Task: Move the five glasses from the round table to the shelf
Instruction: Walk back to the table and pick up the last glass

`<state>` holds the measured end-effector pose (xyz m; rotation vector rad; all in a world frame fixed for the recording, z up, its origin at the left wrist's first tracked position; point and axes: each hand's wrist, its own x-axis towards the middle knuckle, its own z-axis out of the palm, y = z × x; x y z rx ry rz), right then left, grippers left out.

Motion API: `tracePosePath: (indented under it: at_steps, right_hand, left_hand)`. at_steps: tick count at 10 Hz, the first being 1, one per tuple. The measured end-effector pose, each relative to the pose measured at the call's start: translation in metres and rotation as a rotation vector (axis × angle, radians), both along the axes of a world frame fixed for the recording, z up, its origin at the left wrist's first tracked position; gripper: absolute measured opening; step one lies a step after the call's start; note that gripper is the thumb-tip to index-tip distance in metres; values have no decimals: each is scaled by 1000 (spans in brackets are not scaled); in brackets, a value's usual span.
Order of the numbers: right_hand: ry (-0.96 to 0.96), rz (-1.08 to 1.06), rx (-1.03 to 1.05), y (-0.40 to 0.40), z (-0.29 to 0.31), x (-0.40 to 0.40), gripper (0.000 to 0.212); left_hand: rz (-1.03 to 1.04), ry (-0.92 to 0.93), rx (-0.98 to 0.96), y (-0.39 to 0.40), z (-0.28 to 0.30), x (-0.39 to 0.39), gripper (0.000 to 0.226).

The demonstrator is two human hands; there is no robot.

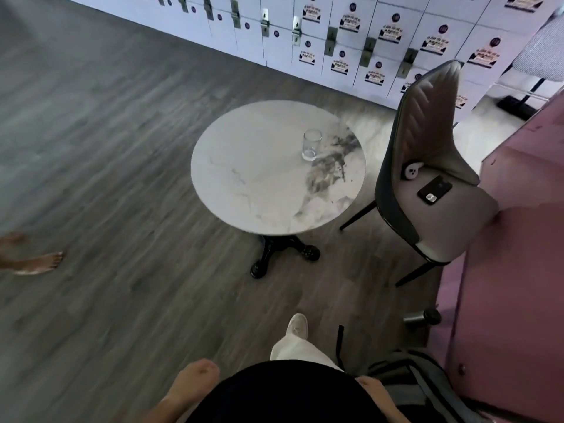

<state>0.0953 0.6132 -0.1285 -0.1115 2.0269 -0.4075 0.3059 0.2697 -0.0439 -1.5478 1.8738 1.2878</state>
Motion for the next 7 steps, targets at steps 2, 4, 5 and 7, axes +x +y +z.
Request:
tracePosePath:
  at_steps: [2, 4, 5, 7]
  right_hand:
    - [5, -178, -75, -136, 100, -164, 23]
    - [193, -162, -234, -240, 144, -281, 14]
    - [251, -98, -277, -286, 160, -329, 15]
    - [278, 29, -306, -364, 192, -387, 16]
  left_hand:
    - [-81, 241, -93, -84, 15, -150, 20]
    - [-119, 483, -117, -157, 56, -290, 16]
    - [-174, 507, -98, -186, 70, -345, 14]
    - [-205, 459, 11, -227, 76, -423, 16]
